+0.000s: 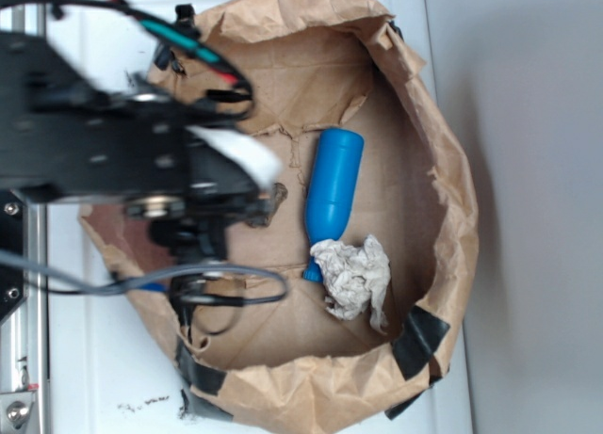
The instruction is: Grab the rock.
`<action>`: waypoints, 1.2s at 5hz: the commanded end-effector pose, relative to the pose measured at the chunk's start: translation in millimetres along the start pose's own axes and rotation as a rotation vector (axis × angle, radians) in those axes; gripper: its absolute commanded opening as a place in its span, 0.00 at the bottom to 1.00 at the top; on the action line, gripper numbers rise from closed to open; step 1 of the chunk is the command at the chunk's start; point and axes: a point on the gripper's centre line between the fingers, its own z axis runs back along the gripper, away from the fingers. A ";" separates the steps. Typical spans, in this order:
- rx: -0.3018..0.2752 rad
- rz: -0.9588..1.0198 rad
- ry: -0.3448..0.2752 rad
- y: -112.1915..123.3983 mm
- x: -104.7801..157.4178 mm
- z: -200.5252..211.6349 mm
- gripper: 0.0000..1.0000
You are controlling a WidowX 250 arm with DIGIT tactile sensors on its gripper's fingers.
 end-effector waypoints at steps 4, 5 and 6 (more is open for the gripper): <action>0.020 0.035 -0.066 -33.2 -39.3 18.0 1.00; 0.025 0.050 -0.047 -37.0 -36.4 14.9 1.00; 0.027 0.069 -0.028 -34.4 -30.8 10.8 1.00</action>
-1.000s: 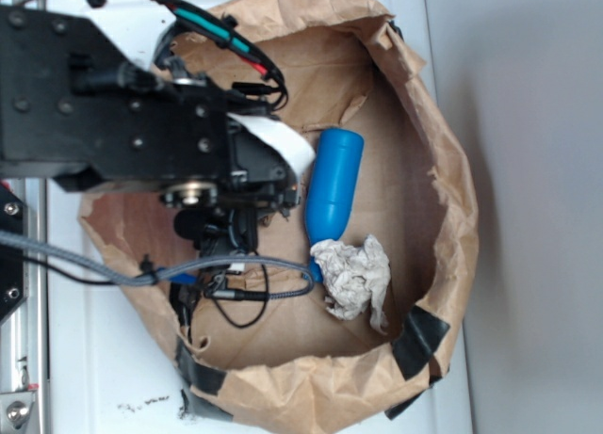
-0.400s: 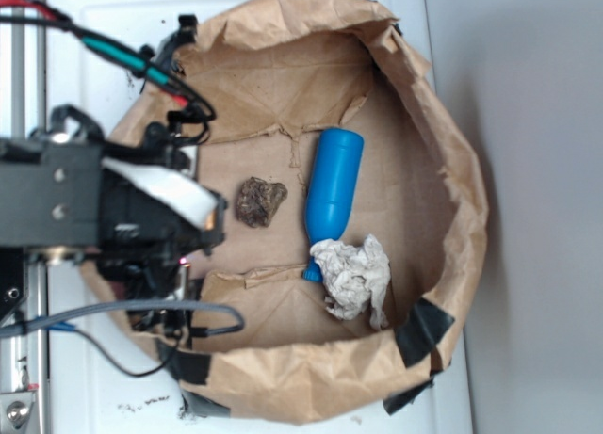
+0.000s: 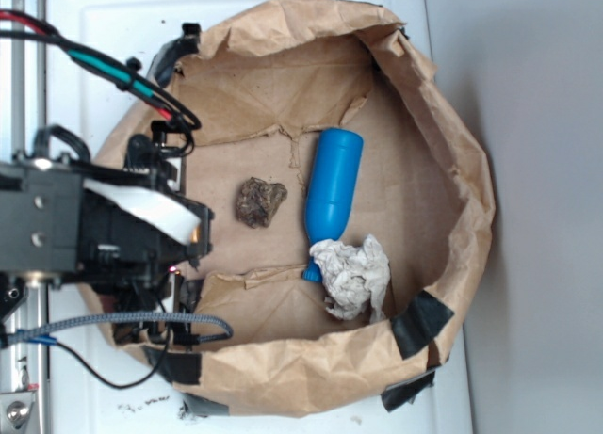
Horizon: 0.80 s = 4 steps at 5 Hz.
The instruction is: Grab the rock.
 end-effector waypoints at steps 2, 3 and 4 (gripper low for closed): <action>-0.003 0.018 -0.014 17.4 46.7 8.4 1.00; -0.009 0.030 -0.011 20.6 52.8 9.0 1.00; 0.004 0.020 -0.007 20.2 53.0 4.8 1.00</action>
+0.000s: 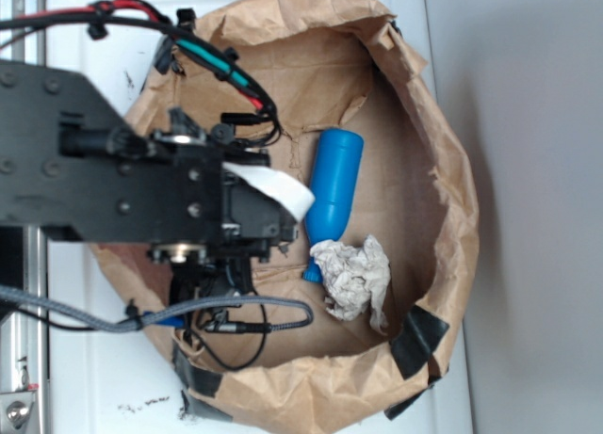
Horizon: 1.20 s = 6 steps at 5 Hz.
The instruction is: Grab the rock.
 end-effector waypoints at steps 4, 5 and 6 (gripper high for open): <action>0.056 0.036 0.043 18.6 36.5 -36.7 1.00; 0.101 0.036 0.048 -0.2 -1.0 -46.7 1.00; 0.105 0.052 -0.011 -6.7 -13.3 -35.0 0.00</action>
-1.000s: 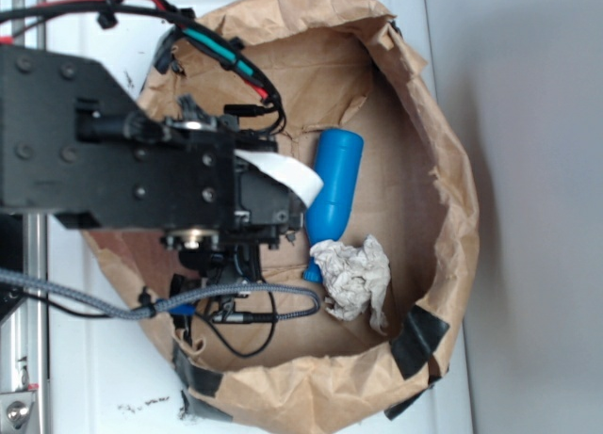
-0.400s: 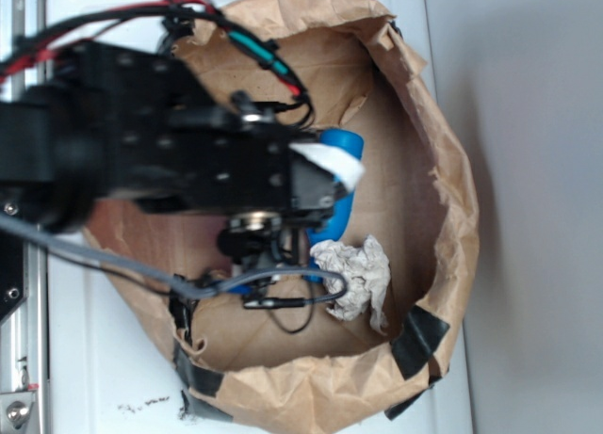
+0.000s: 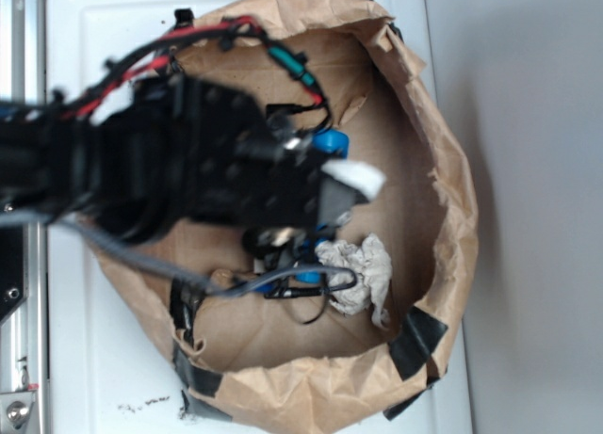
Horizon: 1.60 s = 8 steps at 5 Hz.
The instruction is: Grab the rock.
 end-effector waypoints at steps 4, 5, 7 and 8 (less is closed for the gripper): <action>-0.036 -0.014 -0.160 43.7 55.0 35.0 0.00; -0.053 -0.005 -0.161 48.1 50.6 41.2 0.00; -0.081 -0.006 -0.180 48.6 37.0 50.4 1.00; -0.080 -0.016 -0.175 43.6 31.8 49.7 1.00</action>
